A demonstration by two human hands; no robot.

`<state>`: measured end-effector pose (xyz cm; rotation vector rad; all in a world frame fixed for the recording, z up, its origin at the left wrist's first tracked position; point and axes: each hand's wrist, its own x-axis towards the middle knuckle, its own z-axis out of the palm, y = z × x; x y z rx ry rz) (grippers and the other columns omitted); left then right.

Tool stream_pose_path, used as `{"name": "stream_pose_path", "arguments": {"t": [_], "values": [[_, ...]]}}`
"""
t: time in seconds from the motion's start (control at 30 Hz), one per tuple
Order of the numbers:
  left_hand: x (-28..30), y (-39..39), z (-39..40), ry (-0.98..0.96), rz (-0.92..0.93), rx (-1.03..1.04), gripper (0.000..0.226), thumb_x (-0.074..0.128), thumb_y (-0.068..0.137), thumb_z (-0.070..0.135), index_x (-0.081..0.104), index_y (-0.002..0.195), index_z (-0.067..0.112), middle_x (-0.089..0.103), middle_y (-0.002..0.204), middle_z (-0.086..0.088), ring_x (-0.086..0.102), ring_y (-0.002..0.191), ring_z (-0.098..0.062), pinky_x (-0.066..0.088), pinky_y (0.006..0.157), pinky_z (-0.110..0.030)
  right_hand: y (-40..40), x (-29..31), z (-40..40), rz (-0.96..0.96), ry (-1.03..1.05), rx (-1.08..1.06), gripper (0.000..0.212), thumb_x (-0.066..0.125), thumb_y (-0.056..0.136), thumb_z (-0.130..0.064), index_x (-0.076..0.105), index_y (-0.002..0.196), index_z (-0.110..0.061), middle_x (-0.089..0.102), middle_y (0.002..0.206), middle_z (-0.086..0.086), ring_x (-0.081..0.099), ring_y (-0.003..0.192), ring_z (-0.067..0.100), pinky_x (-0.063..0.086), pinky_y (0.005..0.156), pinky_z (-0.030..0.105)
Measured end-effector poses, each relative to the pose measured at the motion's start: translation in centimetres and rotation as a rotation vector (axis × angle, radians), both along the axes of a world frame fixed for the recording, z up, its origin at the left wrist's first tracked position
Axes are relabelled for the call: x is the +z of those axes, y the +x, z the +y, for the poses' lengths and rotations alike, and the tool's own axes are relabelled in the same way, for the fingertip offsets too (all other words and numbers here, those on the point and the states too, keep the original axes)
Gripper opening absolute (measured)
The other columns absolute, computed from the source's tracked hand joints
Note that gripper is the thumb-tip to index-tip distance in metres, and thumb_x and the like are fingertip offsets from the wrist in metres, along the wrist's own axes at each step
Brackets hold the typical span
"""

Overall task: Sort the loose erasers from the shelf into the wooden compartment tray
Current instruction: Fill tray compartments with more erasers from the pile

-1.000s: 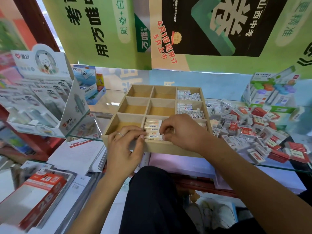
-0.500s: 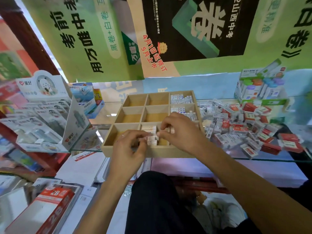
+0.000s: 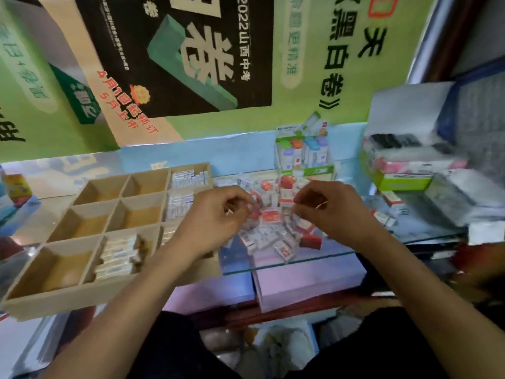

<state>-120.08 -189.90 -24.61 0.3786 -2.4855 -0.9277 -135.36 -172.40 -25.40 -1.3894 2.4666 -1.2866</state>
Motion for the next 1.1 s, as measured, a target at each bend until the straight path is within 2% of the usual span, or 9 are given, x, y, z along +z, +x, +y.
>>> {"name": "stream_pose_path", "arguments": {"t": [0.1, 0.23, 0.37, 0.47, 0.57, 0.67, 0.83, 0.97, 1.1], "values": [[-0.3, -3.7, 0.7, -0.101, -0.054, -0.019, 0.018, 0.064, 0.085, 0.01, 0.072, 0.094, 0.023, 0.07, 0.096, 0.005, 0.061, 0.085, -0.004, 0.047, 0.08, -0.02, -2.7, -0.4, 2.2, -0.035, -0.026, -0.09, 0.007, 0.075, 0.08, -0.02, 0.068, 0.077, -0.02, 0.069, 0.072, -0.01, 0.064, 0.069, 0.002, 0.046, 0.064, 0.011], [-1.4, -8.9, 1.2, -0.228, -0.142, -0.015, 0.026, 0.062, 0.082, 0.027, 0.068, 0.107, 0.026, 0.062, 0.111, -0.001, 0.056, 0.106, -0.018, 0.043, 0.089, -0.029, -5.8, -1.6, 3.8, -0.075, -0.009, -0.202, 0.002, 0.07, 0.083, -0.017, 0.07, 0.08, -0.016, 0.071, 0.074, -0.006, 0.066, 0.069, 0.008, 0.048, 0.063, 0.023], [-2.3, -13.6, 1.5, -0.319, -0.349, 0.106, 0.058, 0.045, 0.084, 0.058, 0.05, 0.134, 0.029, 0.054, 0.131, -0.005, 0.047, 0.124, -0.029, 0.04, 0.102, -0.04, -8.8, -2.9, 3.4, -0.049, 0.024, -0.279, 0.011, 0.067, 0.085, -0.02, 0.067, 0.096, -0.017, 0.066, 0.096, -0.002, 0.063, 0.078, 0.014, 0.045, 0.069, 0.025], [-3.1, -15.3, 2.4, -0.334, -0.502, 0.081, 0.067, 0.032, 0.081, 0.066, 0.042, 0.14, 0.036, 0.046, 0.144, -0.001, 0.042, 0.131, -0.027, 0.031, 0.108, -0.046, -10.5, -3.3, 2.6, -0.019, 0.101, -0.283, 0.03, 0.063, 0.089, -0.019, 0.06, 0.118, -0.018, 0.054, 0.118, 0.005, 0.059, 0.097, 0.021, 0.047, 0.085, 0.032], [-3.6, -15.7, 2.6, -0.362, -0.489, 0.044, 0.051, 0.042, 0.089, 0.056, 0.044, 0.136, 0.04, 0.044, 0.145, 0.005, 0.039, 0.133, -0.024, 0.024, 0.109, -0.044, -11.6, -3.4, 1.2, 0.063, 0.234, -0.253, 0.055, 0.055, 0.089, -0.012, 0.041, 0.142, -0.02, 0.034, 0.146, 0.008, 0.039, 0.13, 0.027, 0.039, 0.103, 0.038], [-3.5, -15.6, 2.4, -0.346, -0.474, 0.042, 0.04, 0.049, 0.088, 0.053, 0.051, 0.126, 0.041, 0.052, 0.134, 0.006, 0.045, 0.125, -0.022, 0.029, 0.105, -0.043, -11.7, -3.4, -0.7, 0.311, 0.433, -0.168, 0.069, 0.053, 0.086, -0.009, 0.029, 0.149, -0.024, 0.014, 0.159, 0.003, 0.013, 0.143, 0.028, 0.029, 0.111, 0.047], [-3.3, -15.0, 1.8, -0.29, -0.389, 0.083, 0.031, 0.049, 0.083, 0.039, 0.062, 0.112, 0.037, 0.06, 0.118, 0.004, 0.051, 0.115, -0.023, 0.039, 0.097, -0.038, -11.2, -3.8, -2.2, 0.355, 0.605, 0.072, 0.068, 0.054, 0.09, -0.015, 0.026, 0.151, -0.025, 0.022, 0.159, -0.001, 0.02, 0.144, 0.024, 0.02, 0.114, 0.042], [-3.5, -14.6, 1.4, -0.304, -0.396, 0.098, 0.036, 0.047, 0.083, 0.038, 0.061, 0.117, 0.035, 0.061, 0.121, 0.003, 0.05, 0.115, -0.023, 0.039, 0.098, -0.038, -11.5, -4.5, -0.5, 0.422, 0.557, -0.053, 0.043, 0.053, 0.09, -0.027, 0.048, 0.133, -0.018, 0.049, 0.137, 0.002, 0.043, 0.124, 0.027, 0.037, 0.096, 0.039], [-3.1, -14.8, 1.9, -0.278, -0.413, 0.095, 0.044, 0.049, 0.08, 0.036, 0.058, 0.124, 0.032, 0.058, 0.125, 0.001, 0.05, 0.119, -0.024, 0.039, 0.1, -0.04, -11.9, -5.1, 1.5, 0.428, 0.551, -0.154, 0.028, 0.047, 0.094, -0.028, 0.055, 0.116, -0.014, 0.056, 0.123, 0.002, 0.05, 0.109, 0.028, 0.039, 0.084, 0.037]]}}
